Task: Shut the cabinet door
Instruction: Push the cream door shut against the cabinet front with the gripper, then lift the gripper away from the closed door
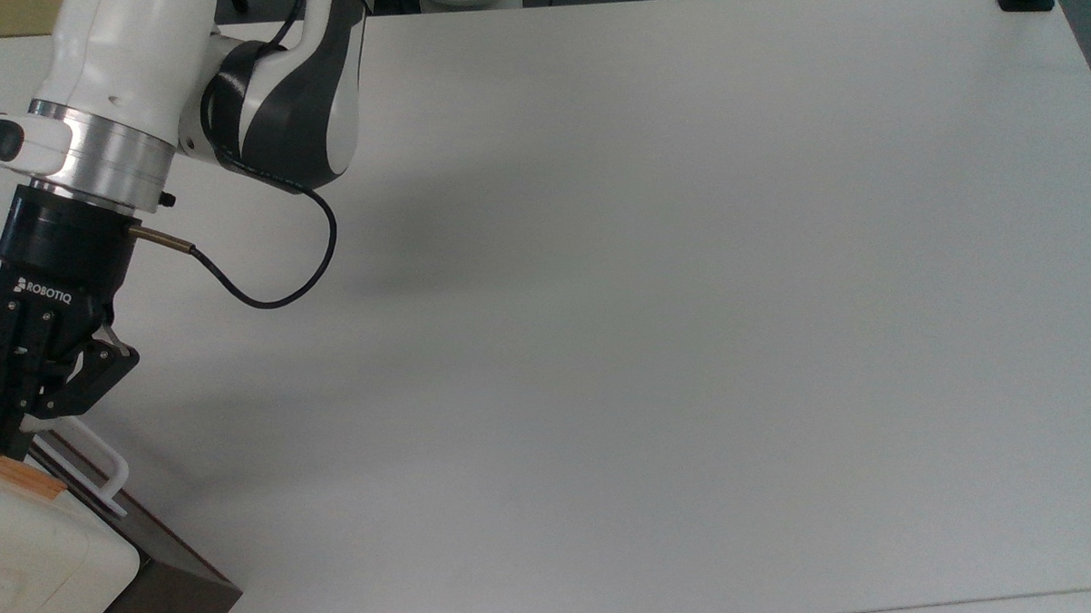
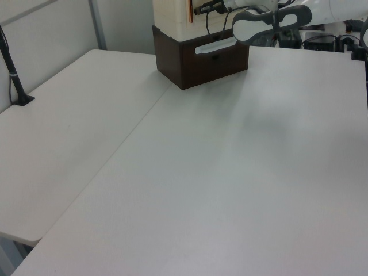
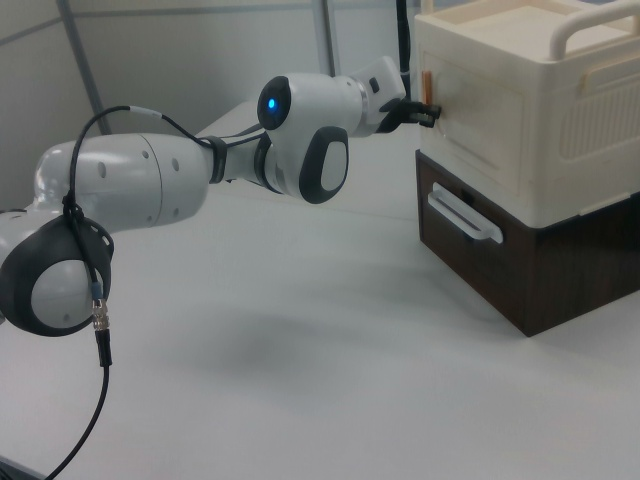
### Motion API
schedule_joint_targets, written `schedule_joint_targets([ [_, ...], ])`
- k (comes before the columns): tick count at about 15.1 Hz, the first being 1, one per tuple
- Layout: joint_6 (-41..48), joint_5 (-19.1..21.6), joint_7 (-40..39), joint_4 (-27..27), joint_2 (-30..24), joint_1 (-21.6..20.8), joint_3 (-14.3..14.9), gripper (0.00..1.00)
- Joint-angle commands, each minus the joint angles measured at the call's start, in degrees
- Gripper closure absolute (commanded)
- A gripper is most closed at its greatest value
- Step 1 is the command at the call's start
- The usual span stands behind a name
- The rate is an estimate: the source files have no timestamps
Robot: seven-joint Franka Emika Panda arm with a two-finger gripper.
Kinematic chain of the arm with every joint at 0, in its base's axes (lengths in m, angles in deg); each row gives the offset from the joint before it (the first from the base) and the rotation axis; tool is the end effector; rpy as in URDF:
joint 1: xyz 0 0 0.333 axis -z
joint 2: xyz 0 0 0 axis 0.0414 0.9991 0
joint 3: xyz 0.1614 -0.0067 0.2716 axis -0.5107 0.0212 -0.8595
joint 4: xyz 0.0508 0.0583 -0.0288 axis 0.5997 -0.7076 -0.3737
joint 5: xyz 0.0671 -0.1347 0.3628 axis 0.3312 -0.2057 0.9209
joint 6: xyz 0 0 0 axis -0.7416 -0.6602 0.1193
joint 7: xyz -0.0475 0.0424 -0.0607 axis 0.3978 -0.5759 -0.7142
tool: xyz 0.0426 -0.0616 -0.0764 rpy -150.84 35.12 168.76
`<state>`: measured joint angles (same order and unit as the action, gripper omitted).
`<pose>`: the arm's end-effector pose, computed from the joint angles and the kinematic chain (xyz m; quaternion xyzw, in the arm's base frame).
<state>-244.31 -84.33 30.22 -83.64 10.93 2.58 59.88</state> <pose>0.7697 -0.1806 0.5104 0.8125 -0.1318 0.5616 0.0848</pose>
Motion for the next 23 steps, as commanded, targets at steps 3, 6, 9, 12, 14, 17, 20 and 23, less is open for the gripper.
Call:
schedule_joint_targets([
  [3,-1.2,1.1,1.0,2.2,1.8,0.3,0.8,0.91],
  [6,-0.8,2.7,1.7,-4.0,-5.1,0.8,-0.1,0.92],
  [9,-0.2,3.7,2.0,-11.5,-12.2,0.9,-4.0,0.91],
  [12,2.0,4.1,2.6,-21.2,-18.7,0.4,-6.0,0.9],
  [14,10.9,4.1,3.6,-24.0,-22.7,0.2,-7.0,0.9],
  [17,30.0,4.3,5.7,-23.8,-27.4,-0.9,-7.7,0.88],
  [20,48.7,4.0,6.5,-24.1,-31.2,-2.8,-7.6,0.81],
  [23,67.2,2.9,6.1,-24.1,-34.9,-5.0,-7.5,0.61],
])
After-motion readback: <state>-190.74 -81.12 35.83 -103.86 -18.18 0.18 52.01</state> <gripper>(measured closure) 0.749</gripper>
